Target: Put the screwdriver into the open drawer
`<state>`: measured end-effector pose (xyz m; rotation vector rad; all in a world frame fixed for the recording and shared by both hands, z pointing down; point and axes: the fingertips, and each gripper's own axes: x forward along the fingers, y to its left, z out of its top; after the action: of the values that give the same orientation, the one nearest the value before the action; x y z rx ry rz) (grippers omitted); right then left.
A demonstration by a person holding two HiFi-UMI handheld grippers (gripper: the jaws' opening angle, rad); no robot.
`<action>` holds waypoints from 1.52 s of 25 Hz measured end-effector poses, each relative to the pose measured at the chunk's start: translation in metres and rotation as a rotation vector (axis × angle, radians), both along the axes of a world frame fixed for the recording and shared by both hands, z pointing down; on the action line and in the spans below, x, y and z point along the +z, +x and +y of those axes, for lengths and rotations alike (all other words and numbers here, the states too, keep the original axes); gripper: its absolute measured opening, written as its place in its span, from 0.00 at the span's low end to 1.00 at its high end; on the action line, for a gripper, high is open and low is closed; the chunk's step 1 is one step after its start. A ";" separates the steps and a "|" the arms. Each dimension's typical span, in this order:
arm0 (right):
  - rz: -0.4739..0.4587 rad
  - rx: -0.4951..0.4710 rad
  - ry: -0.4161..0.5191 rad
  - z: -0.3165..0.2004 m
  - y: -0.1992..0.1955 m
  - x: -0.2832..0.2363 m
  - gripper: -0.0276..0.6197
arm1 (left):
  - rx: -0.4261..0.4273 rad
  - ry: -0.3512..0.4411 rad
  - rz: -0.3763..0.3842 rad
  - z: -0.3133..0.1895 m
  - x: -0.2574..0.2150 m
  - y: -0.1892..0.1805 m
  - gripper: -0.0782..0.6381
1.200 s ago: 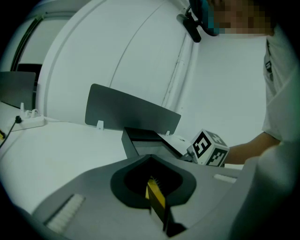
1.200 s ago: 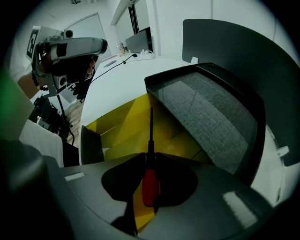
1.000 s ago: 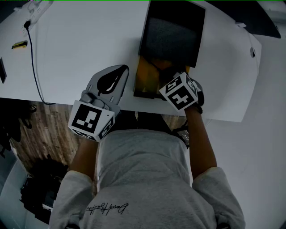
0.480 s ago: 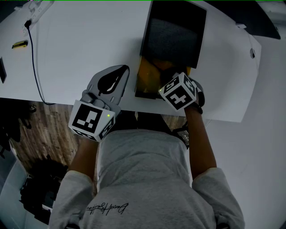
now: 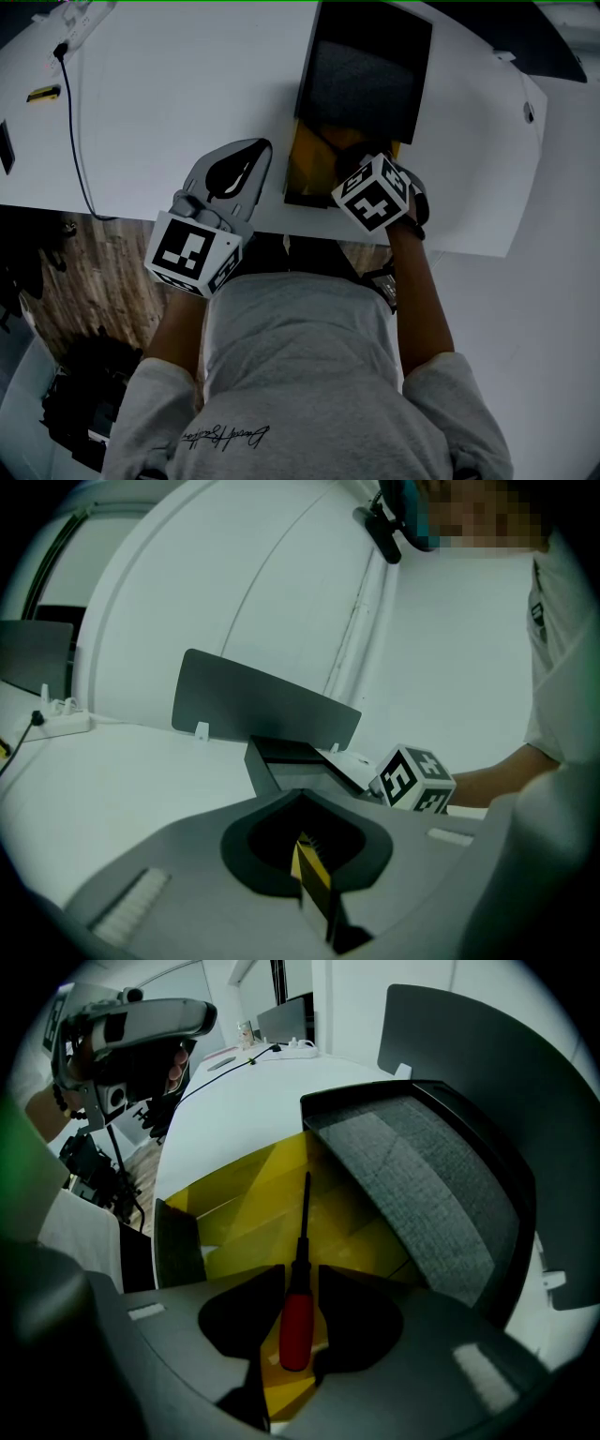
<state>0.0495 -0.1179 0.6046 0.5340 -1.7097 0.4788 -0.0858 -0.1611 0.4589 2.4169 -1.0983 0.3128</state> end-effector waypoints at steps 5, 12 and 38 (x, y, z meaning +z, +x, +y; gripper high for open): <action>-0.015 0.002 -0.001 0.001 0.000 -0.003 0.25 | 0.002 0.000 0.004 0.001 -0.003 0.003 0.11; -0.033 -0.002 0.000 0.002 -0.001 -0.006 0.25 | 0.008 0.009 -0.004 0.002 -0.006 0.006 0.11; -0.356 0.172 0.141 0.002 0.015 -0.087 0.06 | 0.048 0.068 -0.033 0.017 -0.044 0.032 0.11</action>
<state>0.0650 -0.1163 0.5179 0.7354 -2.0577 0.6065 -0.0536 -0.1442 0.4149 2.5093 -1.0828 0.3379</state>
